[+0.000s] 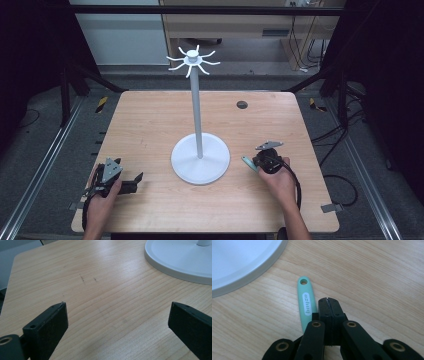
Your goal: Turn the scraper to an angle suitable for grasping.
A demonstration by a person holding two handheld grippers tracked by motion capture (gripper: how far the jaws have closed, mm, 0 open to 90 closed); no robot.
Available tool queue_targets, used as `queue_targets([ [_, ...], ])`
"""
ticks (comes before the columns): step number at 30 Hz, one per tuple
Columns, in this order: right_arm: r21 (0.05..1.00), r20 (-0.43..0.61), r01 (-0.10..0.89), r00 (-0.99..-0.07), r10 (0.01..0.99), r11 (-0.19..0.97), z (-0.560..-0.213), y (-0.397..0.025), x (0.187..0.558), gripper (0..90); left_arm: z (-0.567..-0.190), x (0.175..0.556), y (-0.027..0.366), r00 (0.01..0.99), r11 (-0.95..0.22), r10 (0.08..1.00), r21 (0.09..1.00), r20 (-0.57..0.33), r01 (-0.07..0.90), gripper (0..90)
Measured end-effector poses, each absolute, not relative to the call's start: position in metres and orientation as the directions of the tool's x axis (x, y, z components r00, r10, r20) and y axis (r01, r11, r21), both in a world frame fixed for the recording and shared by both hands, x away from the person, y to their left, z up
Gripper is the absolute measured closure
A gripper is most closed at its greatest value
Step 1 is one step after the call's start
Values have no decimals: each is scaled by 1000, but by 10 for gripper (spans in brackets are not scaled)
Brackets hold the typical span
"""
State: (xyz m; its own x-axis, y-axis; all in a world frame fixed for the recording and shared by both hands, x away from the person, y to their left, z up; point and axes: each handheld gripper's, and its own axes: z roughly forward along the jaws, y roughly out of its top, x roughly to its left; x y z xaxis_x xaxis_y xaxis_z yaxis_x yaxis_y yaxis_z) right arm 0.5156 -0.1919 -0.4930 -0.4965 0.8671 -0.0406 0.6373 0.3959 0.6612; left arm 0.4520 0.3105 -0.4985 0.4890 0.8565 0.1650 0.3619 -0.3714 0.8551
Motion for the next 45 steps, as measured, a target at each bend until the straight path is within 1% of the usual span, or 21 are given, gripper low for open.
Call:
queue_targets([
  [4,658,-24,635,-519,855,404,-492,-187,510,900,-499,452,310,490,-374,856,854,167,362,23],
  [11,653,-30,615,-563,826,443,-489,-177,500,900,-499,452,309,494,-375,854,853,166,362,23],
  [21,645,-1,619,-585,811,447,-487,-175,493,900,-500,453,309,497,-374,853,851,159,369,23],
  [29,645,0,619,-587,810,448,-482,-175,492,900,-499,452,310,496,-370,854,853,157,368,23],
  [36,628,-8,612,-612,791,481,-474,-171,487,900,-499,451,310,497,-364,855,856,150,368,23],
  [39,610,-23,613,-620,784,502,-471,-169,487,899,-500,450,312,480,-350,866,855,140,382,26],
  [45,584,-53,596,-650,758,552,-461,-164,483,863,-498,449,317,470,-327,874,864,123,383,26],
])
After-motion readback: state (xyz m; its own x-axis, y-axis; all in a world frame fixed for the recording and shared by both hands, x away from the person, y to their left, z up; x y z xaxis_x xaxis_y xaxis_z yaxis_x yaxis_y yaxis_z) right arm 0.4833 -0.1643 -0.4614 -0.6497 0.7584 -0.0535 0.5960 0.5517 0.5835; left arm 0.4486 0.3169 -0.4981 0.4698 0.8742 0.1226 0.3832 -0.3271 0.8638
